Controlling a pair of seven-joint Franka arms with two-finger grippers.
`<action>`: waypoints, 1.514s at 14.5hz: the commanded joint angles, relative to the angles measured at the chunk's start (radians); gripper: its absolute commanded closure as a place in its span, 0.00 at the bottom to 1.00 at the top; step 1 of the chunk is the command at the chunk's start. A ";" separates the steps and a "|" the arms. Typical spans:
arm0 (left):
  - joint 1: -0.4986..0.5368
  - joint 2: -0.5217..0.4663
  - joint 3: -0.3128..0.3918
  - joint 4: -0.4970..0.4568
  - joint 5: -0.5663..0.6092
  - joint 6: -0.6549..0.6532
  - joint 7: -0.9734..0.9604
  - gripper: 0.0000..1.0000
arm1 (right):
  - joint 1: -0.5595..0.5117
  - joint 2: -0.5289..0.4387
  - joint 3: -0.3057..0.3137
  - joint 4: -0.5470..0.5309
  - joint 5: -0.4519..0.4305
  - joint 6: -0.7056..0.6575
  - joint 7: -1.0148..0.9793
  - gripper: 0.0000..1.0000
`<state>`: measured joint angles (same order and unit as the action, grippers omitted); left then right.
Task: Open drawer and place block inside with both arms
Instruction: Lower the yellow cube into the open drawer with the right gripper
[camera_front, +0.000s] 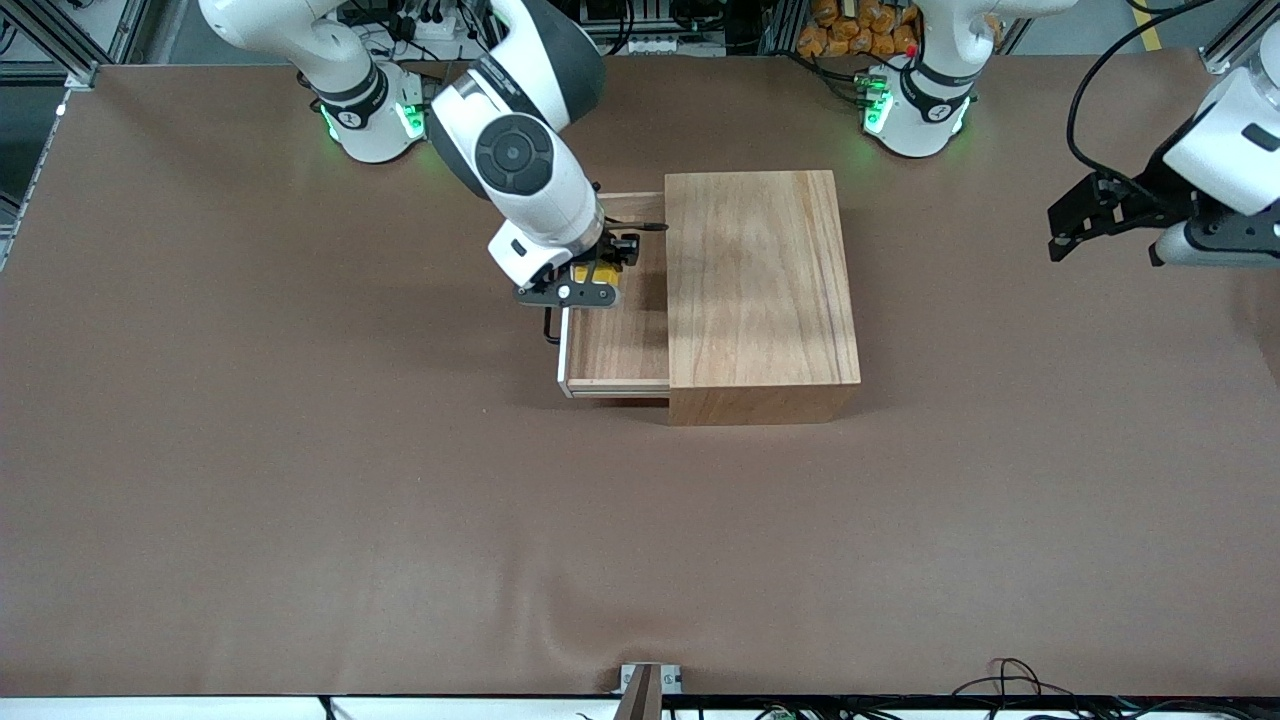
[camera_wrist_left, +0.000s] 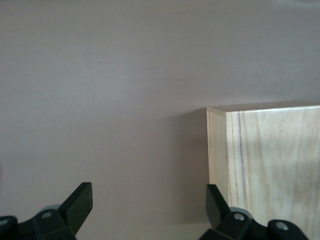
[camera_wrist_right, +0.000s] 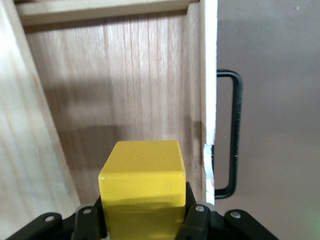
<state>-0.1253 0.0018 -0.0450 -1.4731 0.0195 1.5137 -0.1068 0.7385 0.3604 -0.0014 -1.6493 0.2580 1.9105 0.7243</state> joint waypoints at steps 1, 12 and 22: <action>0.047 -0.079 -0.004 -0.110 -0.012 0.045 0.015 0.00 | 0.019 0.031 -0.014 0.002 0.018 0.021 0.007 0.61; 0.082 -0.003 0.001 0.001 -0.006 0.040 0.024 0.00 | 0.047 0.103 -0.016 -0.012 0.018 0.091 0.007 0.60; 0.101 0.040 0.001 -0.010 0.002 0.045 0.027 0.00 | 0.068 0.138 -0.017 -0.010 0.012 0.140 0.038 0.00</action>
<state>-0.0358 0.0412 -0.0378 -1.4974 0.0195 1.5598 -0.0978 0.7938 0.5041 -0.0043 -1.6625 0.2578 2.0514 0.7475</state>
